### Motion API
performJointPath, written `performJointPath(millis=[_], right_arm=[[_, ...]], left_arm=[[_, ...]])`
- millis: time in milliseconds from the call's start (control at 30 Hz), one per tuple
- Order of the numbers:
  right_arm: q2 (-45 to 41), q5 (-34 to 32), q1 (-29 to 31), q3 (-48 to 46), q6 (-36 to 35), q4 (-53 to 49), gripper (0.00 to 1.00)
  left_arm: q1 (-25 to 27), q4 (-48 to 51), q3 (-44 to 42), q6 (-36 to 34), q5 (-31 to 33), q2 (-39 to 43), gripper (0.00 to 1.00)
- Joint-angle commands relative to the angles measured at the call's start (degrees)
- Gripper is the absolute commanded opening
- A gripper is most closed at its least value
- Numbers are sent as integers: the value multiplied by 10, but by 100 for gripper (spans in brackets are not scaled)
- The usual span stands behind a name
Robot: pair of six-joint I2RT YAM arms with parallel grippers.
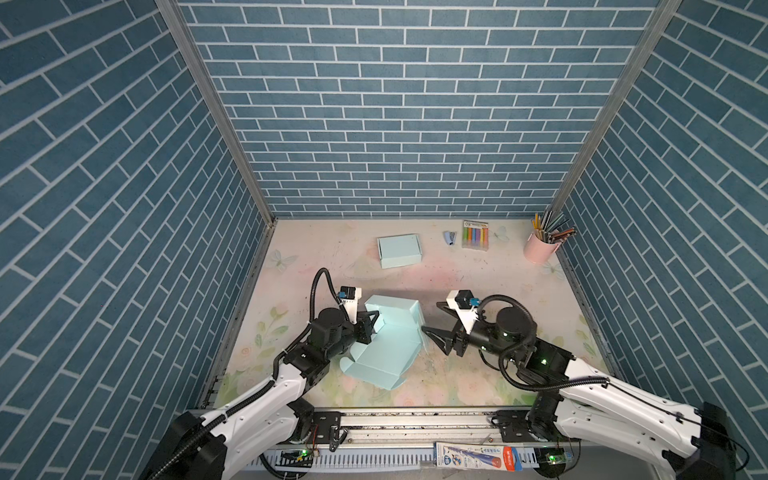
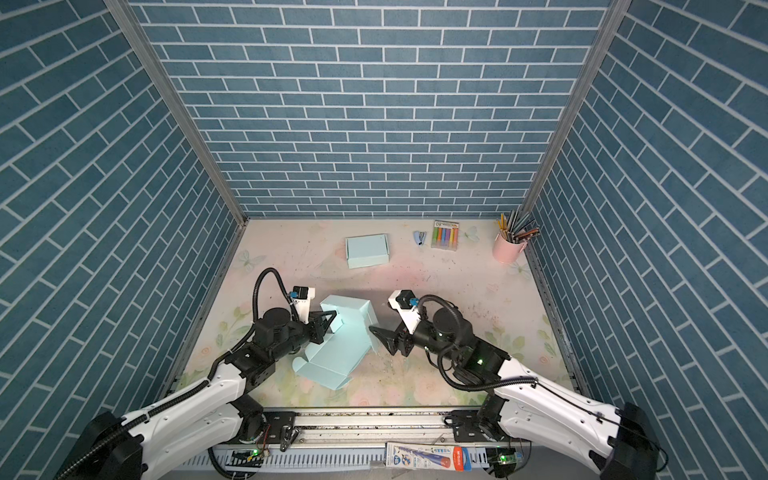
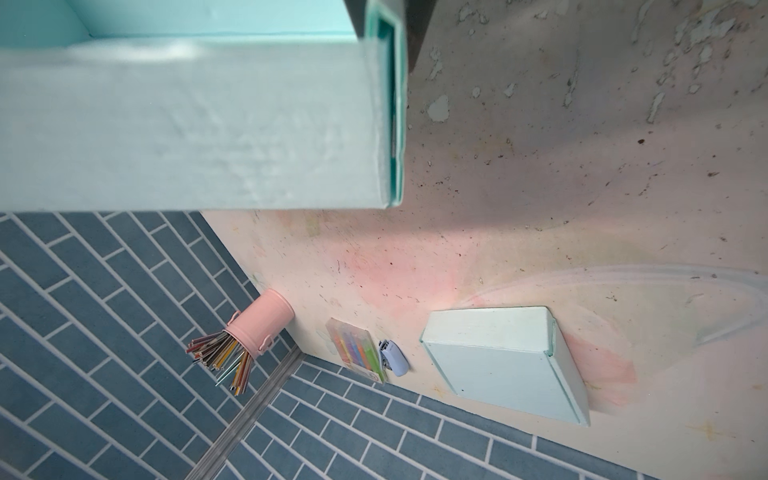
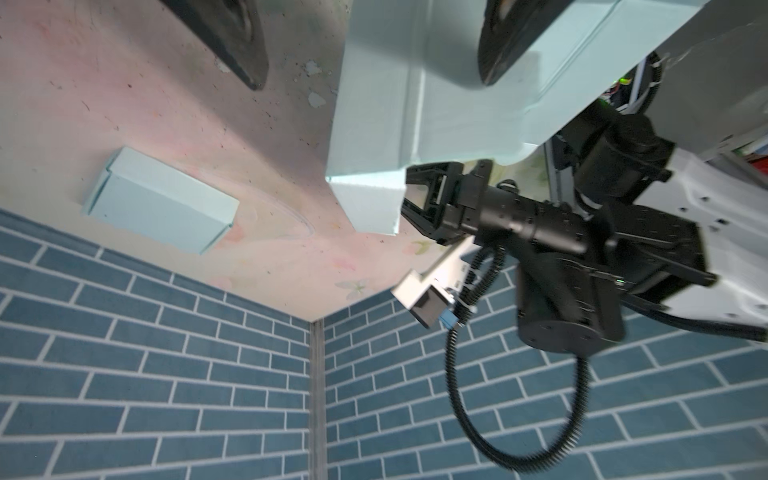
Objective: Fold the paper box
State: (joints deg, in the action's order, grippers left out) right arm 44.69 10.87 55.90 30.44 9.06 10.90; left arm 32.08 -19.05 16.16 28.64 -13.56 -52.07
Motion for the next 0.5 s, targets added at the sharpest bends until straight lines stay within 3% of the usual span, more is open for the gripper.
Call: performJointPath(millis=[0, 167, 467], right_arm=[[-16, 54, -13, -8, 9, -13, 82], [-8, 8, -24, 0, 12, -38, 80], [7, 132, -29, 4, 13, -14, 84]], left_arm=[[-5, -5, 19, -16, -45, 2, 0], [-4, -11, 20, -18, -58, 5, 0], [-5, -11, 17, -23, -52, -7, 0]])
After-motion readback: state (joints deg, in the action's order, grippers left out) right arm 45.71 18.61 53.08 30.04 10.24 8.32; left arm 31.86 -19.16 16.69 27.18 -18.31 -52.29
